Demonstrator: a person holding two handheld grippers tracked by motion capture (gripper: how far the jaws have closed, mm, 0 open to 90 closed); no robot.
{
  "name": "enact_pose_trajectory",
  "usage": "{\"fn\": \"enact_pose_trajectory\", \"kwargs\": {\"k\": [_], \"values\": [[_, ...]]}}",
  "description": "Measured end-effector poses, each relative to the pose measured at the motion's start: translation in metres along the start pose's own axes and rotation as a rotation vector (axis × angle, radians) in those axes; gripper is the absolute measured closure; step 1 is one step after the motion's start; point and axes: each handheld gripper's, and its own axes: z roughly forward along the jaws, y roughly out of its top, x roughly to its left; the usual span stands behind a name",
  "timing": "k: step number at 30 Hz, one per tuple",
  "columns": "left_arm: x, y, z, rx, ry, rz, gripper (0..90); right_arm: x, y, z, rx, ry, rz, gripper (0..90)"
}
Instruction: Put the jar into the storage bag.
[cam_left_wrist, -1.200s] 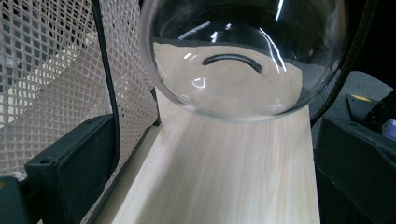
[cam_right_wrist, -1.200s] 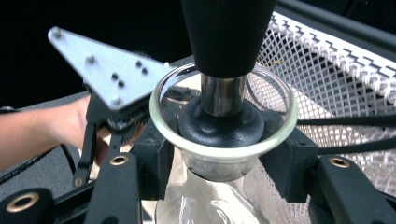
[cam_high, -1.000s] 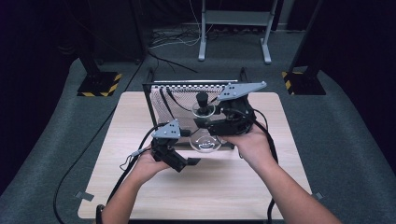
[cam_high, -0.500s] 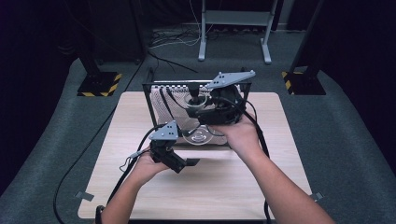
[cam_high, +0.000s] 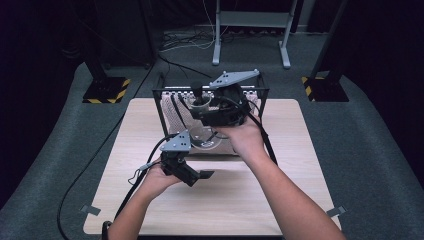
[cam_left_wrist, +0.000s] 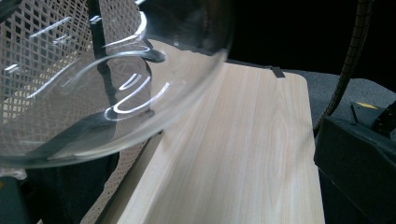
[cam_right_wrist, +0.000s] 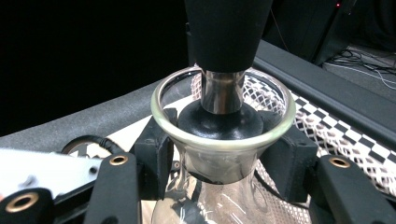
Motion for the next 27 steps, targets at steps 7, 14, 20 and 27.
{"fn": "enact_pose_trajectory", "kwargs": {"k": [7, 14, 20, 27], "values": [[-0.004, 0.001, -0.003, -0.003, -0.017, 0.000, 0.1, 0.000, 0.007, 0.010, -0.001, -0.029, -0.004, 45.6], [-0.011, 0.006, -0.012, -0.016, -0.023, 0.019, 0.4, -0.006, 0.009, 0.014, 0.007, -0.047, 0.001, 45.5], [-0.017, 0.013, -0.017, -0.015, -0.024, 0.036, 0.8, -0.009, 0.007, 0.019, 0.030, -0.070, -0.009, 45.3], [-0.017, 0.012, -0.020, -0.025, -0.020, 0.033, 0.9, -0.011, -0.004, 0.027, 0.063, -0.071, -0.012, 45.0]]}}
